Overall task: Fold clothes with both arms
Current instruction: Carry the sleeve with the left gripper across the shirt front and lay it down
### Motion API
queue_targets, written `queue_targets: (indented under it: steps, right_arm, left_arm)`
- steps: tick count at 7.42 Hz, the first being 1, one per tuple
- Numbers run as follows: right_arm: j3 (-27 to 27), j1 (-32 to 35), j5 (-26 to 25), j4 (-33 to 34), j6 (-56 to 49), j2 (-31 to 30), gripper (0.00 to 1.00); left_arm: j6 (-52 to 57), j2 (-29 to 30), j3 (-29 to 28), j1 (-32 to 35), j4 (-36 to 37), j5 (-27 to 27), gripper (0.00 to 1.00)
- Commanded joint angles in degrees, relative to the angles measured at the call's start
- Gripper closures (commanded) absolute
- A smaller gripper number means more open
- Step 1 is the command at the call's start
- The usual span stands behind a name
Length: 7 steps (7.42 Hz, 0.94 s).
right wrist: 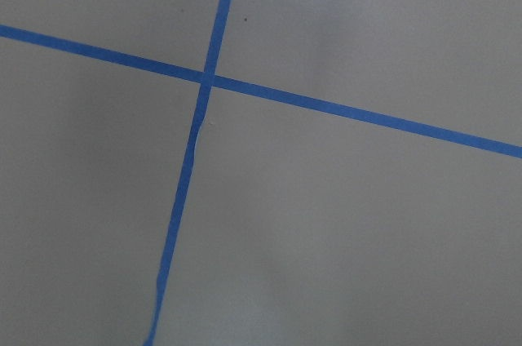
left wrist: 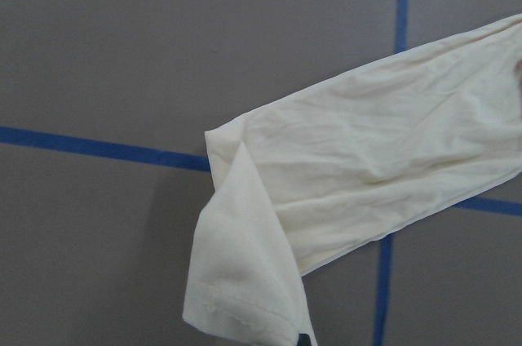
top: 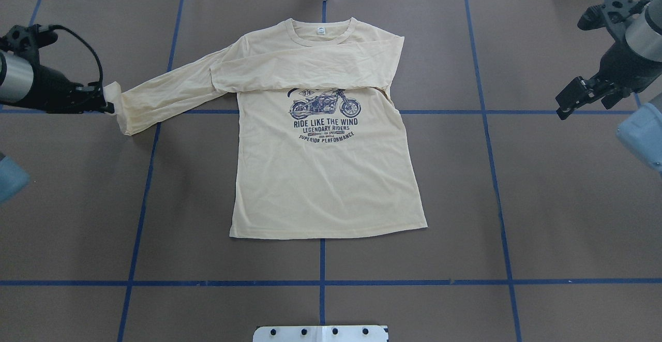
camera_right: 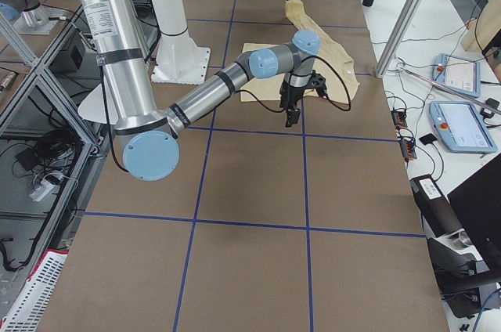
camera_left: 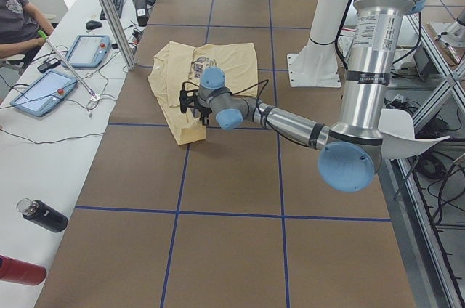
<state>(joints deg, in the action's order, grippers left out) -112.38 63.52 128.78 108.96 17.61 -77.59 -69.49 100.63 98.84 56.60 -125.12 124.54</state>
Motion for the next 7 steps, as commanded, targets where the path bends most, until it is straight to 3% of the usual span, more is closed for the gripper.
queue_targets:
  steps: [1, 4, 5, 7]
  right_arm:
    - [-1.3, 0.1, -1.9, 0.0, -0.3, -2.6, 0.00]
    - [-1.1, 0.1, -2.3, 0.0, -0.2, -3.4, 0.00]
    - [-1.0, 0.1, -2.3, -0.1, -0.2, -3.5, 0.00]
    - [-0.8, 0.0, -2.3, -0.1, 0.0, -3.6, 0.00]
  left_arm:
    - [-8.4, 12.7, -0.1, 0.3, 7.2, 1.2, 1.00]
    - [-26.0, 30.2, -2.0, -0.1, 10.1, 7.4, 1.00]
    - [-31.5, 38.0, -6.7, -2.3, 9.8, 7.4, 1.00]
    - [-34.7, 42.7, -14.5, -7.5, 7.0, 5.2, 1.00]
